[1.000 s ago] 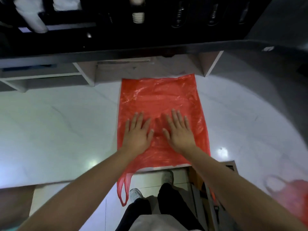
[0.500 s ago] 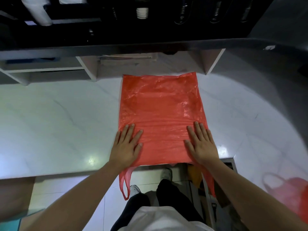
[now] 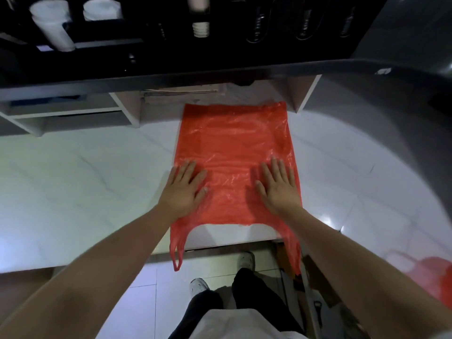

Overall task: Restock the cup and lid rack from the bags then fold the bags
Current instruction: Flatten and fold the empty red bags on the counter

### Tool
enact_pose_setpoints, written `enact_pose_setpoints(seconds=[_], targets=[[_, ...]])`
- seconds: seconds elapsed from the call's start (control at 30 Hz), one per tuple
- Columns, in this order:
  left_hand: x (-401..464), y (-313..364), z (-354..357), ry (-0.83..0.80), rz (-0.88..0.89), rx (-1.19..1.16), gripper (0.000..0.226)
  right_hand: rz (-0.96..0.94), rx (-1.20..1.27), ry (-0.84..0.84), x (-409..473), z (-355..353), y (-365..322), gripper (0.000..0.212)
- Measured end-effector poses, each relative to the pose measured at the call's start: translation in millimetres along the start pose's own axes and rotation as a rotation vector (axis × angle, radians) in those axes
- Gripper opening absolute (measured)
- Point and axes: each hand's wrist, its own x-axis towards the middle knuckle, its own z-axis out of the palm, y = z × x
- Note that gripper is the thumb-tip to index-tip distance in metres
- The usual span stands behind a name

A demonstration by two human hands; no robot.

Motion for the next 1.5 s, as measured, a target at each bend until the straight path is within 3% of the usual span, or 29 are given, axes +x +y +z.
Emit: enact_pose_setpoints(seconds=[0.17,0.5,0.73,0.83,0.93,1.0,1.13,1.23,1.3,1.43,1.5], targets=[[-15,37,10,0.021,-0.075,-0.038,0.062,-0.143,0.004,-0.057,-12,19,-42,0.066],[-74,24,44,0.018,-0.148,-0.066,0.059,-0.072,-0.087,-0.013,-71,30,28,0.067],[-26,7,10,-0.173,-0.034,0.025,0.059,0.041,-0.027,-0.057,-73,14,36,0.068],[9,7,-24,-0.107,-0.008,0.067,0.050,0.065,0.051,0.036,-76,4,11,0.051],[16,28,-38,-0.052,0.019,0.109,0.049,-0.071,0.124,0.138,-81,0,-27,0.029],[3,48,-28,-0.063,0.042,0.098,0.051,-0.110,0.193,0.109,-84,-3,-53,0.028],[-38,65,7,-0.123,-0.138,-0.036,0.058,-0.021,0.206,-0.048,-81,-7,-78,0.041],[-66,55,30,-0.175,-0.252,-0.095,0.066,-0.081,0.168,-0.027,-70,-10,-79,0.024],[-85,44,38,-0.162,-0.190,-0.067,0.068,-0.153,0.131,-0.032,-56,-13,-80,0.019],[-109,15,39,-0.136,0.045,0.017,0.066,-0.345,-0.048,-0.082,-31,-6,-85,0.049],[-111,-3,35,-0.161,0.137,0.061,0.065,-0.387,-0.098,-0.123,-27,3,-81,0.053]])
